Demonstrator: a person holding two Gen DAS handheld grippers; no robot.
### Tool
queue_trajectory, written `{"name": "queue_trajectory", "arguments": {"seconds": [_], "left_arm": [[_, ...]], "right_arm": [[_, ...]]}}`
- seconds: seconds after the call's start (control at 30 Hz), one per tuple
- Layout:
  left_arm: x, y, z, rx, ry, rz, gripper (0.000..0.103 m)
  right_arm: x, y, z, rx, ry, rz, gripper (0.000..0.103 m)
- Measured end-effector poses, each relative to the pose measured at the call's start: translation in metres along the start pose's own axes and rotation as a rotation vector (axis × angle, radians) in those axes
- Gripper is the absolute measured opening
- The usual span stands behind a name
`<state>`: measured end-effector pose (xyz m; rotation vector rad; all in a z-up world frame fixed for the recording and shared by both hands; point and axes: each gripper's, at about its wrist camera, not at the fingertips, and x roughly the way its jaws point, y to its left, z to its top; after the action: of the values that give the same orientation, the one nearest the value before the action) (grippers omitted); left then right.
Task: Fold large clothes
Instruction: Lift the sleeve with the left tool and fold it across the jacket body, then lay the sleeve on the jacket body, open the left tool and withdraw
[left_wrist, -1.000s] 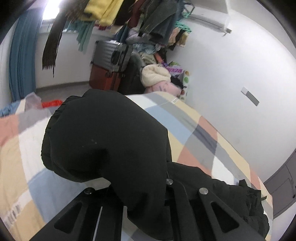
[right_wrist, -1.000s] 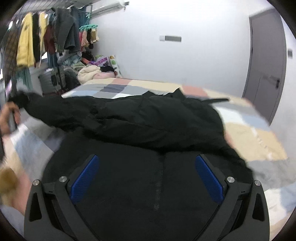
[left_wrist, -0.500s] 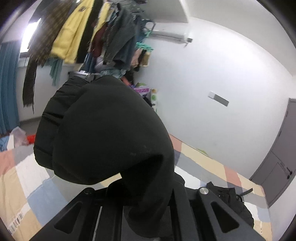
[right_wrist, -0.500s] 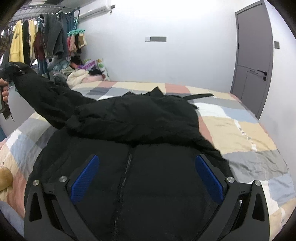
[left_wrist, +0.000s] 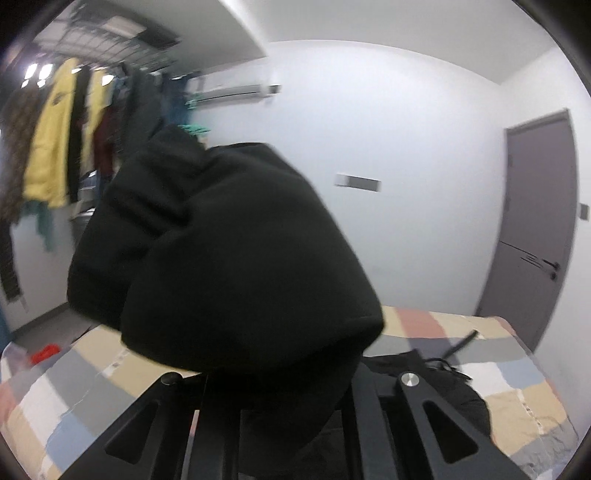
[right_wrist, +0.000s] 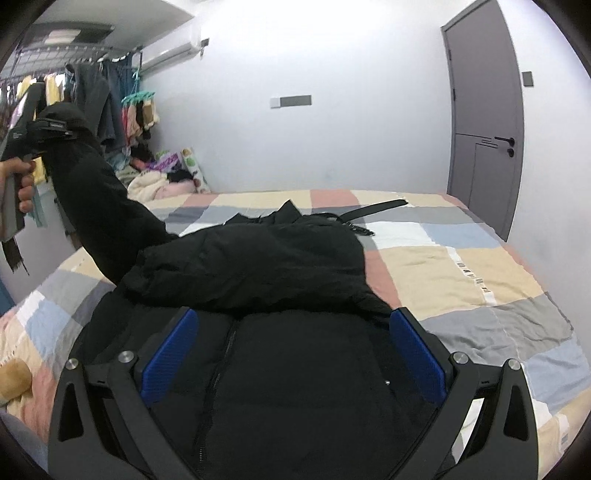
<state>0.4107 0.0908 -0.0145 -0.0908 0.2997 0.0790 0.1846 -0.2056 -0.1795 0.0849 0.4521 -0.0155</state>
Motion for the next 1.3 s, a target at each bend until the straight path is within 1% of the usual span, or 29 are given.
{"name": "queue_trajectory", "arguments": {"seconds": [0.07,0.13,0.3,0.37,0.4,0.5,0.6,0.63,0.77,0.87,0.97,1.0,1.07,1.13,1.2,1.3], "left_arm": [[0.005,-0.031,-0.004,0.011,0.003,-0.045,0.011],[0.009,-0.054,-0.007,0.014,0.003,-0.08,0.012],[0.029,-0.118,-0.037,0.062,0.025,-0.186,0.012],[0.041,-0.147,-0.058,0.102,0.046,-0.223,0.012],[0.045,-0.153,-0.065,0.11,0.056,-0.233,0.012],[0.067,-0.189,-0.097,0.119,0.112,-0.287,0.012],[0.086,-0.22,-0.125,0.149,0.163,-0.315,0.012],[0.095,-0.233,-0.139,0.168,0.189,-0.325,0.012],[0.121,-0.268,-0.192,0.209,0.277,-0.347,0.012],[0.144,-0.28,-0.224,0.208,0.347,-0.35,0.012],[0.159,-0.298,-0.251,0.226,0.373,-0.338,0.012],[0.154,-0.297,-0.26,0.222,0.381,-0.336,0.012],[0.161,-0.305,-0.271,0.203,0.41,-0.329,0.012],[0.164,-0.31,-0.28,0.208,0.404,-0.315,0.012],[0.164,-0.309,-0.278,0.22,0.391,-0.304,0.012],[0.156,-0.304,-0.275,0.177,0.371,-0.306,0.012]], "right_arm": [[-0.001,-0.008,0.0,0.017,-0.014,0.0,0.103],[0.0,-0.014,-0.001,0.026,-0.023,-0.006,0.103],[0.009,-0.031,-0.008,0.071,-0.005,0.006,0.103],[0.013,-0.041,-0.011,0.098,0.008,0.007,0.103],[0.015,-0.044,-0.013,0.11,0.015,0.008,0.103],[0.021,-0.057,-0.019,0.157,0.037,0.015,0.103],[0.024,-0.069,-0.021,0.21,0.046,0.025,0.103],[0.025,-0.071,-0.022,0.215,0.046,0.025,0.103],[0.032,-0.077,-0.027,0.232,0.066,0.032,0.103],[0.038,-0.08,-0.03,0.238,0.076,0.036,0.103],[0.042,-0.082,-0.034,0.241,0.085,0.04,0.103],[0.043,-0.084,-0.035,0.244,0.084,0.038,0.103],[0.046,-0.086,-0.037,0.252,0.09,0.035,0.103],[0.048,-0.088,-0.039,0.261,0.094,0.034,0.103],[0.051,-0.088,-0.042,0.258,0.096,0.028,0.103],[0.057,-0.087,-0.045,0.242,0.114,0.012,0.103]]}}
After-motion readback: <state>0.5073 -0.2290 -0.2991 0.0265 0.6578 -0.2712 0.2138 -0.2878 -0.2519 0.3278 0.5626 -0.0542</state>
